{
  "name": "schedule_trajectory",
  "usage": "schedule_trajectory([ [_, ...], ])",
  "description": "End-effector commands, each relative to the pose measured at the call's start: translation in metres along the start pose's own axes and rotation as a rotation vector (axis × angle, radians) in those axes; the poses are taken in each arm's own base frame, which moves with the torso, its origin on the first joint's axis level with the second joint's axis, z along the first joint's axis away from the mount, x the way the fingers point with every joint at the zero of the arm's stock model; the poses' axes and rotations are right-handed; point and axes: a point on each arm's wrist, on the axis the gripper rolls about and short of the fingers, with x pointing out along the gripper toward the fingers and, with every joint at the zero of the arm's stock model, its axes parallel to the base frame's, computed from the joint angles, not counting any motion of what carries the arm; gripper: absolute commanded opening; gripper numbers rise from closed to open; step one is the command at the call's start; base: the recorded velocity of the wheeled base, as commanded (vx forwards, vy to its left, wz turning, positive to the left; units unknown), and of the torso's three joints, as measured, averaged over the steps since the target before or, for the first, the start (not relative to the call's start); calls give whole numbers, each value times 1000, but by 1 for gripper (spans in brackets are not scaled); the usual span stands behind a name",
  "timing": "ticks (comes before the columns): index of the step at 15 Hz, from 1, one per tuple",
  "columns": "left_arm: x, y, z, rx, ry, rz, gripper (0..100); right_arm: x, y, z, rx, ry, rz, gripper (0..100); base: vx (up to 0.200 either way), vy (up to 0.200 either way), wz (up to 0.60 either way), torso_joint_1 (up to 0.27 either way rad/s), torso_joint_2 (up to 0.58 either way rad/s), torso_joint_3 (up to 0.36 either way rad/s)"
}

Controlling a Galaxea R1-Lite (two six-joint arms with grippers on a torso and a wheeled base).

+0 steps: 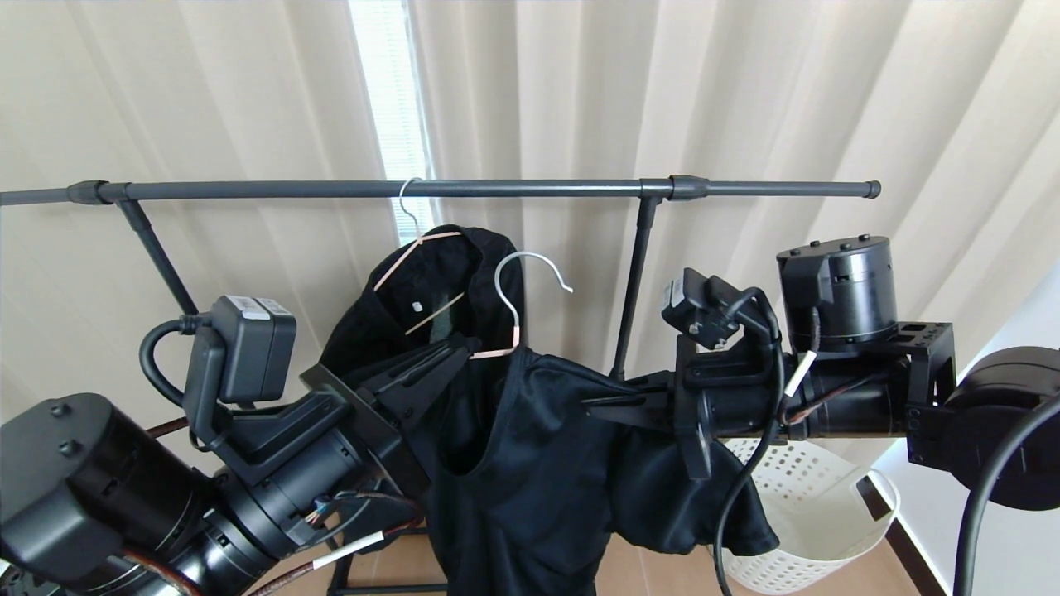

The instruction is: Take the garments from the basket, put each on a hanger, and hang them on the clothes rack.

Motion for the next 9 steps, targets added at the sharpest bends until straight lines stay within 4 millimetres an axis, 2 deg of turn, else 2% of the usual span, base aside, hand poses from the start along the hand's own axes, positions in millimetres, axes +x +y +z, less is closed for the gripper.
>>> schedule_trajectory([
  [1, -5, -9, 3, -7, -9, -39, 0, 6, 1, -4, 34, 4, 10, 0, 0, 0, 0, 0, 0, 0],
  [5, -7, -19, 2, -16, 0, -82, 0, 15, 2, -8, 44, -34, 15, 0, 0, 0, 0, 0, 0, 0],
  [9, -9, -22, 1, -18, 6, -97, 0, 16, 1, -9, 22, -71, 9, 0, 0, 0, 0, 0, 0, 0],
])
